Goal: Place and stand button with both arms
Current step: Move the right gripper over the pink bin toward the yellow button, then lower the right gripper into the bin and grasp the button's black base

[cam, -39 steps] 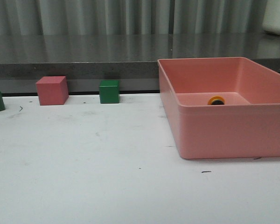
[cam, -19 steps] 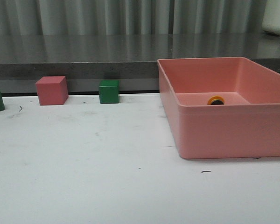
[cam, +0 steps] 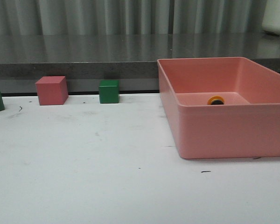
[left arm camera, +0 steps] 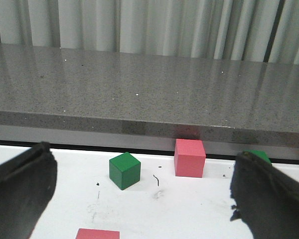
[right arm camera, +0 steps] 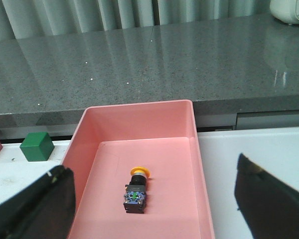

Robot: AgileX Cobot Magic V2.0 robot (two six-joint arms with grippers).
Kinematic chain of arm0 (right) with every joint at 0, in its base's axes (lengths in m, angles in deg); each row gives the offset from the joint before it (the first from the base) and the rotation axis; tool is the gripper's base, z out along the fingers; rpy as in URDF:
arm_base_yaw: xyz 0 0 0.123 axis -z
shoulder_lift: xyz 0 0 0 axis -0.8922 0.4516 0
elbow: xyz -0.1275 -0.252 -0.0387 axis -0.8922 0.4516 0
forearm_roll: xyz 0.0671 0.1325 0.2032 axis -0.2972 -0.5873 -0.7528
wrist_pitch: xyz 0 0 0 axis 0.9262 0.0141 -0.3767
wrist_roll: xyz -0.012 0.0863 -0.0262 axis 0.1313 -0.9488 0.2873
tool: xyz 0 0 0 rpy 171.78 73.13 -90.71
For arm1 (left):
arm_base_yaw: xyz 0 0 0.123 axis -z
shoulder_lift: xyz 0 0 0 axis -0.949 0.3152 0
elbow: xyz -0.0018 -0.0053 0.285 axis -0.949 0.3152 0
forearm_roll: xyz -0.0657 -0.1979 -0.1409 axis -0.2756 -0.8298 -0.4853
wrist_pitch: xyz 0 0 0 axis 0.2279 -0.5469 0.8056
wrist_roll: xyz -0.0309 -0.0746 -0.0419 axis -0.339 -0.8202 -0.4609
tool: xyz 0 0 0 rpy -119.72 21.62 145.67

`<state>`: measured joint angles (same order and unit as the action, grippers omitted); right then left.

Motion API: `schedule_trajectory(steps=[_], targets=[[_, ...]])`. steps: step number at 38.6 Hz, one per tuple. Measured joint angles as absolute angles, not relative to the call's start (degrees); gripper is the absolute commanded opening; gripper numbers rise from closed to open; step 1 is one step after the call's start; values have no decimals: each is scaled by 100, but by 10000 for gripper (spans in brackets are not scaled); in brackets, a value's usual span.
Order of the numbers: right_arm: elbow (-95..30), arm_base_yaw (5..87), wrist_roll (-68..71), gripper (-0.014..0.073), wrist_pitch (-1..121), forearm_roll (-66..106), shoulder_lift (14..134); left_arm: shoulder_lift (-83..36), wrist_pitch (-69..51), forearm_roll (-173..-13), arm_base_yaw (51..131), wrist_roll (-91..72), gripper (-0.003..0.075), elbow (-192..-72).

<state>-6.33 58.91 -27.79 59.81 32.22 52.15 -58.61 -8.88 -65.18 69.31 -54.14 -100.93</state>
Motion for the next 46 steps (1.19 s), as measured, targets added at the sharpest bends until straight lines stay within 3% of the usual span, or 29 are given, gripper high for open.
schedule_trajectory(steps=[19, 33, 46], targets=[[-3488, 5845, -2779, 661, 5111, 3222, 9044, -5861, -888, -6518, 6931, -5414, 680, -10093], [-5646, 5363, -2836, 661, 3043, 3250, 11336, -5861, -888, -6518, 6931, -5414, 680, -10093], [-6516, 5363, -3287, 661, 2206, 3258, 12918, -5861, -888, -6518, 6931, -5414, 680, -10093]])
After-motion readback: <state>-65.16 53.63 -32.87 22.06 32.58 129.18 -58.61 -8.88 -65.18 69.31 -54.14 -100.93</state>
